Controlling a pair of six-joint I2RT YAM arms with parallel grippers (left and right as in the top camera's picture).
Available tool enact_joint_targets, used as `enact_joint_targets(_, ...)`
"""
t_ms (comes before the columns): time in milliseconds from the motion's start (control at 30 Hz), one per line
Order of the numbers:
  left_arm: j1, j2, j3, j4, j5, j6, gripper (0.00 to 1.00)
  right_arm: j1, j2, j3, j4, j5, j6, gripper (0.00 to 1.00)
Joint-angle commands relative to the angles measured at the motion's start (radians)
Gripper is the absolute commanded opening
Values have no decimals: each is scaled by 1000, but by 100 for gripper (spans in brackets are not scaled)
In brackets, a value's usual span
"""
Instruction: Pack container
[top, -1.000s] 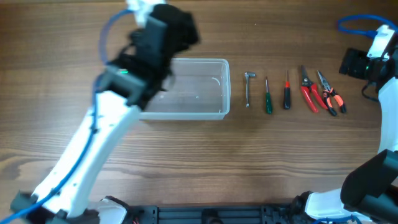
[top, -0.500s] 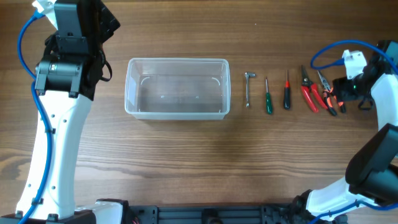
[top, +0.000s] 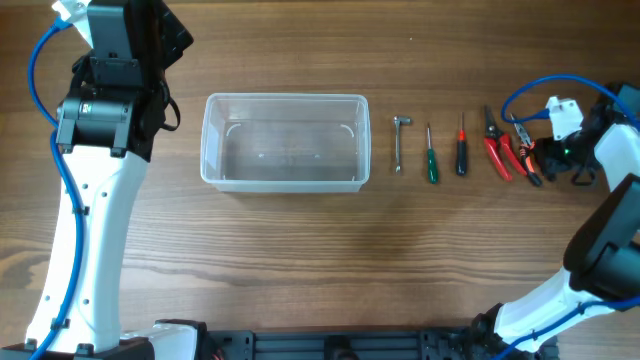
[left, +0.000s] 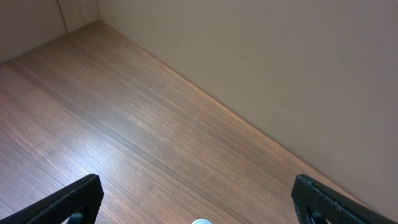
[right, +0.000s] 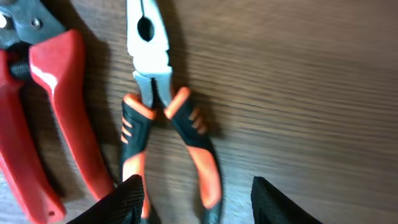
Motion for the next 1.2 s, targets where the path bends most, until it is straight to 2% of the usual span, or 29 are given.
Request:
enact_joint_targets(0, 5, -5, 10, -1, -13, 23, 100, 1, 70, -8, 11, -45, 6, 54)
enact_joint_targets(200, 5, -5, 10, -1, -13, 23, 100, 1, 89, -8, 24, -46, 13, 50)
enact_joint_targets(267, 5, -5, 10, -1, -13, 23, 100, 1, 89, -8, 30, -46, 34, 38)
enact_joint_targets(300, 5, -5, 10, -1, -13, 23, 100, 1, 89, -8, 30, -46, 41, 19)
enact_joint_targets(333, 5, -5, 10, -1, -13, 23, 100, 1, 89, -8, 31, -46, 56, 7)
enact_joint_targets(367, 5, -5, 10, -1, -13, 23, 100, 1, 89, -8, 33, -46, 81, 4)
enact_joint_targets(533, 5, -5, 10, -1, -13, 23, 100, 0, 77, 1, 19, -35, 191, 4)
enact_joint_targets(667, 5, -5, 10, -1, -13, 23, 100, 7, -35, 102, -87, -41, 319, 4)
enact_joint_targets(700, 5, -5, 10, -1, -13, 23, 100, 18, -89, 138, -125, -88, 379, 4)
enact_joint_targets(800, 5, -5, 10, -1, -13, 23, 100, 73, -222, 196, -184, -225, 444, 4)
enact_joint_targets(900, 5, -5, 10, -1, -13, 23, 100, 190, -359, 223, -192, -257, 482, 4)
enact_joint_targets(1000, 5, -5, 10, -1, -13, 23, 100, 365, -466, 224, -181, -256, 486, 4)
enact_joint_targets(1167, 5, -5, 10, -1, -13, 23, 100, 672, -466, 224, -168, -255, 509, 4)
